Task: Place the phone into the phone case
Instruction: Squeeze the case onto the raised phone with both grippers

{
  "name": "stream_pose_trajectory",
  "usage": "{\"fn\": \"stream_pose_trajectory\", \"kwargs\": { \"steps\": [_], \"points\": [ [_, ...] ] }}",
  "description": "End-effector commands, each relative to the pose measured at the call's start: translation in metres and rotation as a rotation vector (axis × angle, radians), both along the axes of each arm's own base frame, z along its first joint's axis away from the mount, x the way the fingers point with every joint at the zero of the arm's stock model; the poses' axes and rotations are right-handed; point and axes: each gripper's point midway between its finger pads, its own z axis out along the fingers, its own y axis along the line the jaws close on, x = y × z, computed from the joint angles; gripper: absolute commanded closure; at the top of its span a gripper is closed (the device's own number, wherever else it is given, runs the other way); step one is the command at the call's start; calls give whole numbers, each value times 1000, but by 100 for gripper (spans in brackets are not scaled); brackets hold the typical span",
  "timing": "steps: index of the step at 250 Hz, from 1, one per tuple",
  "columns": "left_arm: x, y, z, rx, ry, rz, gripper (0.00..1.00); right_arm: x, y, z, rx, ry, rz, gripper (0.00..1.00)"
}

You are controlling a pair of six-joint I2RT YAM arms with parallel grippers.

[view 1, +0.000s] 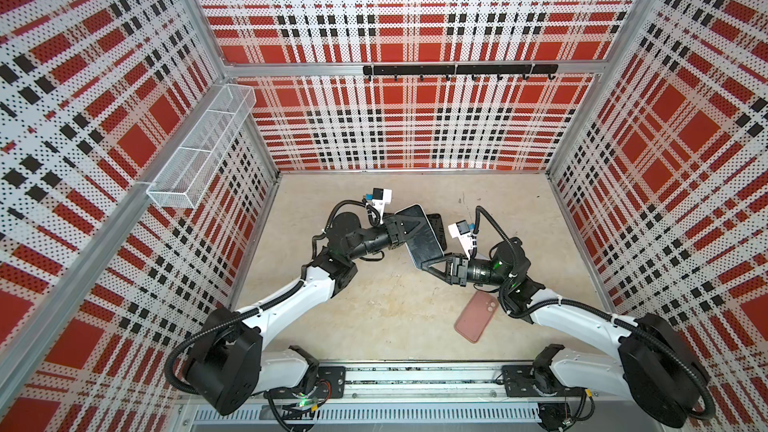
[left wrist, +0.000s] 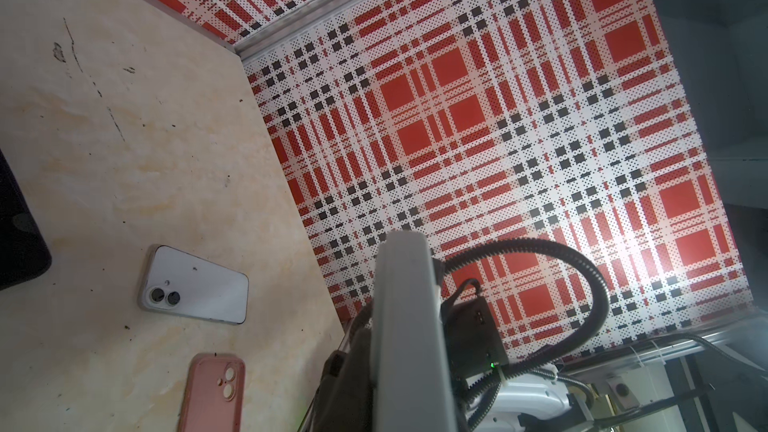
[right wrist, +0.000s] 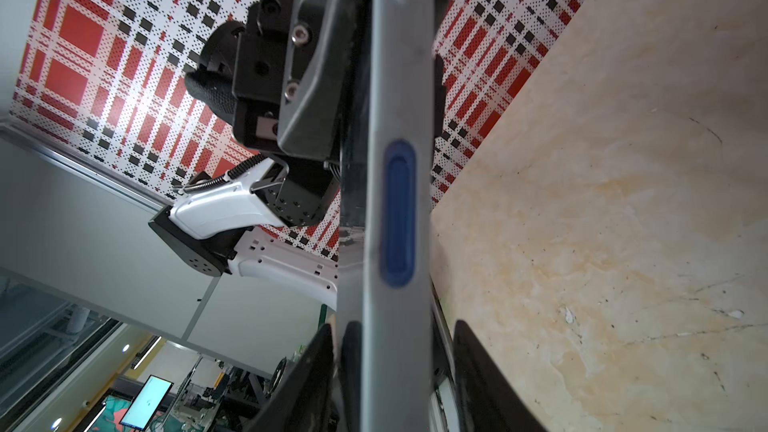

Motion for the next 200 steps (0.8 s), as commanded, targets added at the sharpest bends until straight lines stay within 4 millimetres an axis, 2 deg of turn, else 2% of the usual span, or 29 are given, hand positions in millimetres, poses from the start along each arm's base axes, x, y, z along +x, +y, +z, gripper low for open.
{"fn": "stream_pose_trajectory", "kwargs": {
  "steps": [1, 50, 124, 150, 200],
  "points": [
    [-1, 4, 32, -79, -81, 40, 99, 3, 1, 30, 138, -46, -24, 58],
    [-2, 10, 33, -82, -104, 75, 100, 0, 16, 28, 200, -4, 26, 70],
    [-5, 12, 29, -74, -109, 80, 100, 5, 24, 16, 227, 42, 37, 87],
    [-5, 13, 29, -73, -109, 74, 100, 8, 26, 10, 200, 53, 21, 100],
    [-7, 16, 30, -71, -119, 66, 100, 14, 24, -4, 93, 61, -41, 100]
  ]
}}
